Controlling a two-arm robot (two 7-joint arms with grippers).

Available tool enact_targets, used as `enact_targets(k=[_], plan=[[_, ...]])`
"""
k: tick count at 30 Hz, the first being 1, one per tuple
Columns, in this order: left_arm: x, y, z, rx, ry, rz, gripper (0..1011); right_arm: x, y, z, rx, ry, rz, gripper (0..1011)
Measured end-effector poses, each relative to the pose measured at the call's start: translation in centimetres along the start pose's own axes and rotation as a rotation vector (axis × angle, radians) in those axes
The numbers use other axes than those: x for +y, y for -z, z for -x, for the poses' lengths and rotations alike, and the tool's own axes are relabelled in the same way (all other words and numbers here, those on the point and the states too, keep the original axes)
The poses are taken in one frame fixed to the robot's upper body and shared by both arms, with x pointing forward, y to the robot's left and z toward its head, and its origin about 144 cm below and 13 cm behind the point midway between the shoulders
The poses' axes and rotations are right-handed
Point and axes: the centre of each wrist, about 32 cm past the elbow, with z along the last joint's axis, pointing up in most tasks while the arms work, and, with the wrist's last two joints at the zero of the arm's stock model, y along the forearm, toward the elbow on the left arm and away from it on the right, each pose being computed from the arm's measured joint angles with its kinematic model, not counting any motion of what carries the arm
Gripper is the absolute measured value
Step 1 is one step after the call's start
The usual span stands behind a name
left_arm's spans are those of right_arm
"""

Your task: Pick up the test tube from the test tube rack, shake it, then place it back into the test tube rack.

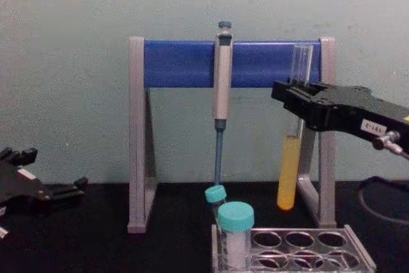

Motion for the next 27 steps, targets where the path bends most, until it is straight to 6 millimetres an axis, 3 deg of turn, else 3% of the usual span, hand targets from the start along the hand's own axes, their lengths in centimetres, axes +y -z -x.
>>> enact_targets(k=[11,27], plan=[[0.0,0.0,0.0,0.000,0.000,0.000,1001,-0.4,0.0,0.0,0.005,-0.007,-0.001,226],[0.0,0.0,0.0,0.000,0.000,0.000,1001,-2.3,0.0,-0.3,0.031,-0.179,-0.017,226]])
